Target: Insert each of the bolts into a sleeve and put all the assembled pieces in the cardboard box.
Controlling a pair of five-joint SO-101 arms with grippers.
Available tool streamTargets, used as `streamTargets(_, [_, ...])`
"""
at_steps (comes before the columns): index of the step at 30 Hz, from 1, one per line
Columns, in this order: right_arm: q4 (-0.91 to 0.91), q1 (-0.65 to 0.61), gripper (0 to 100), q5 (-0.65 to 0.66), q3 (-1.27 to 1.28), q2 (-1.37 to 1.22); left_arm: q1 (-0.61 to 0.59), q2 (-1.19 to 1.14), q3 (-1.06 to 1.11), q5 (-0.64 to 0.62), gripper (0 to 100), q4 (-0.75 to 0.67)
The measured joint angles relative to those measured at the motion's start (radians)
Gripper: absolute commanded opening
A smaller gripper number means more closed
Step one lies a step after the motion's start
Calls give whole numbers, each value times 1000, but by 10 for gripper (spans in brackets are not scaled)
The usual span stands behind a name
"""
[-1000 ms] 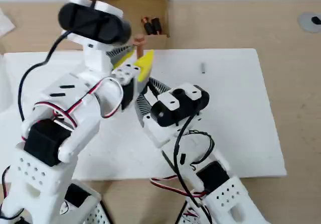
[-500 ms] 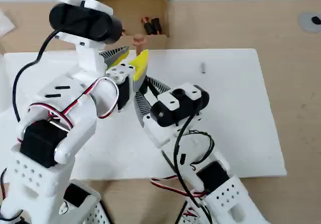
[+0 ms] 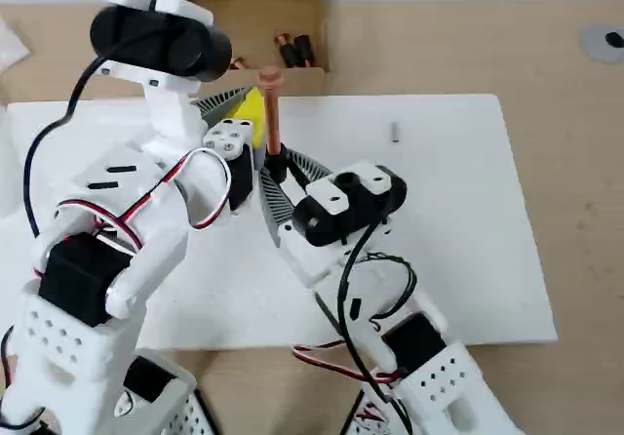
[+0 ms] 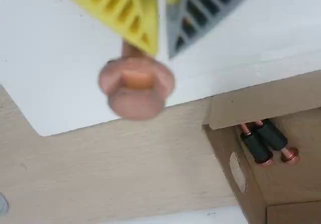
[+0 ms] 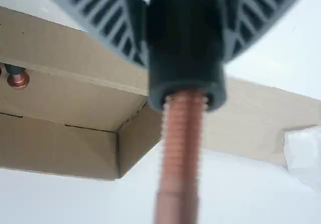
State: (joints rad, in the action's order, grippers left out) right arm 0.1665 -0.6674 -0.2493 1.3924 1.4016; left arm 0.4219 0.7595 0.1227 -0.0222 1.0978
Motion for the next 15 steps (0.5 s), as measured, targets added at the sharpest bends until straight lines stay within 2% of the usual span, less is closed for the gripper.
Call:
streamTargets(7, [0, 0, 9, 0, 0, 0, 29, 0, 0, 0, 8, -2])
streamTargets(12, [0, 0, 9, 0, 0, 0, 40, 0, 14, -2, 125, -2])
streamTargets(15, [0, 0, 9, 15, 0, 0, 40, 0, 28, -6, 132, -2])
